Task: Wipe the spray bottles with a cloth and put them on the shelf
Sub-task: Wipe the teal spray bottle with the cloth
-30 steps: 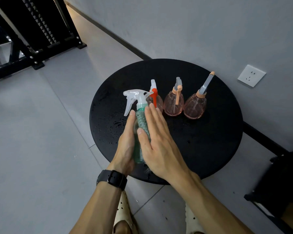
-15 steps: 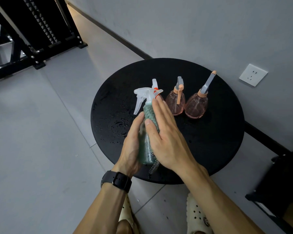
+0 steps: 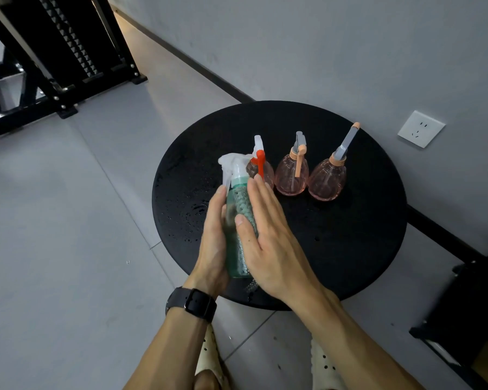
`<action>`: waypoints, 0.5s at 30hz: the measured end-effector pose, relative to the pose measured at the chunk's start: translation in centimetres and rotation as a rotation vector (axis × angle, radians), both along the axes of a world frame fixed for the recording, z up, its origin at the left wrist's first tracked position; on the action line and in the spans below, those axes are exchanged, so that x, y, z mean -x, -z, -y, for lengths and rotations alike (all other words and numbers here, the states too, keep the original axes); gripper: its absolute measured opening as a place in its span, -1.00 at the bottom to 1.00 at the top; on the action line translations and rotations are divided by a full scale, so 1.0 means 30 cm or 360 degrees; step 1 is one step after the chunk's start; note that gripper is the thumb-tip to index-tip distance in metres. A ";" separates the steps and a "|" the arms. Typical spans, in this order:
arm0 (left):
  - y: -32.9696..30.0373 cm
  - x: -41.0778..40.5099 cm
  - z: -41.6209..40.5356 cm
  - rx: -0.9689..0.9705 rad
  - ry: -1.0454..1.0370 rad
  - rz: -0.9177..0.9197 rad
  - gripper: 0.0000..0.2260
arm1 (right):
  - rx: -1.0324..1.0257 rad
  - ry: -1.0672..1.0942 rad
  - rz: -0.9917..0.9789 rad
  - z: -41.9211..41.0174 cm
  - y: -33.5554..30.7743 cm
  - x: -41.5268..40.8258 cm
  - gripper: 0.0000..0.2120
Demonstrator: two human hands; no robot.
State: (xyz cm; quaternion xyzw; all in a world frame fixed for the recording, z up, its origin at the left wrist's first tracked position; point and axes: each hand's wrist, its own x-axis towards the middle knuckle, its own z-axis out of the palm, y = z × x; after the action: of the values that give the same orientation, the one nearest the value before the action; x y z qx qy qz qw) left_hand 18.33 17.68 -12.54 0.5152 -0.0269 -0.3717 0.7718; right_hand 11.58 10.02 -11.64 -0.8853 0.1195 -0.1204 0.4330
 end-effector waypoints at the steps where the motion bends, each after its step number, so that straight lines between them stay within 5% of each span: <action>1: 0.005 -0.009 -0.006 0.0028 -0.0012 0.0000 -0.37 | 0.0008 -0.0006 0.0004 -0.010 0.004 0.005 -0.43; 10: 0.023 -0.006 -0.004 0.0056 -0.0049 0.0041 -0.62 | 0.0058 -0.0010 0.0006 -0.015 0.001 0.012 -0.43; 15: 0.020 -0.001 0.003 0.0024 0.0080 0.0060 -0.53 | -0.0104 -0.0001 -0.0048 0.024 -0.031 0.005 -0.46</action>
State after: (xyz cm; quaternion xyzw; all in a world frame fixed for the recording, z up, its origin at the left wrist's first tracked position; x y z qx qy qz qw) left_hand 18.35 17.58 -13.14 0.5153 -0.0571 -0.3811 0.7655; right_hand 11.42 9.31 -10.71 -0.8724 0.1297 -0.1030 0.4599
